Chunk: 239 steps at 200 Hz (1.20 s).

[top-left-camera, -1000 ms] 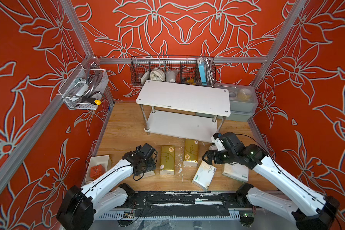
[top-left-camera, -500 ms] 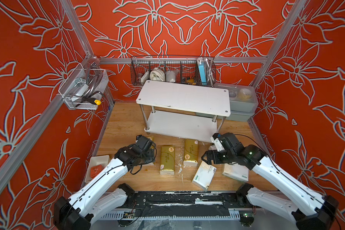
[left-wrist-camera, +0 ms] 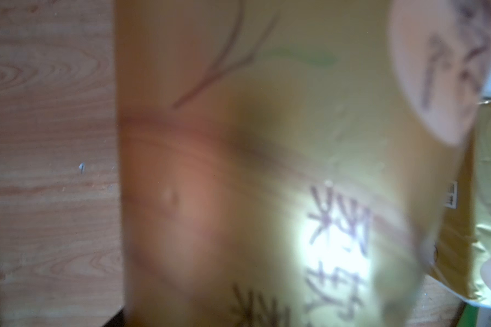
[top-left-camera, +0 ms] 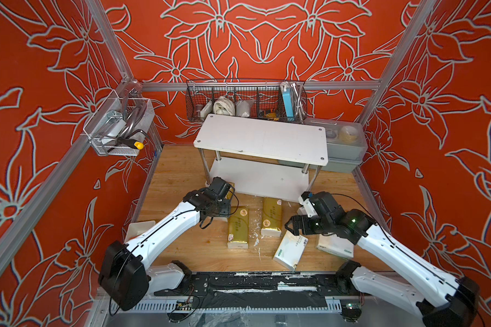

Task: Place the tissue boxes on the shelf by color
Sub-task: Place a box of tissues on the shelf.

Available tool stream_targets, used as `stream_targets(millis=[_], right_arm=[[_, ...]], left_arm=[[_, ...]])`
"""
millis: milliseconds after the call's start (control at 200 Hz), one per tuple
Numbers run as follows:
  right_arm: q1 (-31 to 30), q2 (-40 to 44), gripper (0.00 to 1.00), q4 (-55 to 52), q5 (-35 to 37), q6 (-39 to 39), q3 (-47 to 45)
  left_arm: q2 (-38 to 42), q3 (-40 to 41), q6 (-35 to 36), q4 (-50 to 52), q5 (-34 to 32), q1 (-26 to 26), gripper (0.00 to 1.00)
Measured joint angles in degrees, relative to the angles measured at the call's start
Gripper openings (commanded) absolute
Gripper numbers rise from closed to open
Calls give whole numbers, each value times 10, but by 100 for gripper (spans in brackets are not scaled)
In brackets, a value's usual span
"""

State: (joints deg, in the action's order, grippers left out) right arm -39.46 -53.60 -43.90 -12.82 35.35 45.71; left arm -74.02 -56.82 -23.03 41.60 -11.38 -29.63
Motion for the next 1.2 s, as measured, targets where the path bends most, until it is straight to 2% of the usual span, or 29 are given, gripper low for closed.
stream_targets(millis=[335, 576, 886, 1196], right_arm=[[-74, -16, 98, 42, 15, 37, -4], [-111, -20, 98, 55, 40, 59, -12], [-129, -20, 98, 57, 60, 75, -24], [-134, -20, 98, 57, 74, 79, -26]], left_arm=[[-118, -75, 53, -85, -20, 3, 69], [-173, -99, 66, -135, -18, 32, 69], [-219, -132, 70, -173, 2, 79, 71], [-263, -169, 76, -203, 23, 87, 74]])
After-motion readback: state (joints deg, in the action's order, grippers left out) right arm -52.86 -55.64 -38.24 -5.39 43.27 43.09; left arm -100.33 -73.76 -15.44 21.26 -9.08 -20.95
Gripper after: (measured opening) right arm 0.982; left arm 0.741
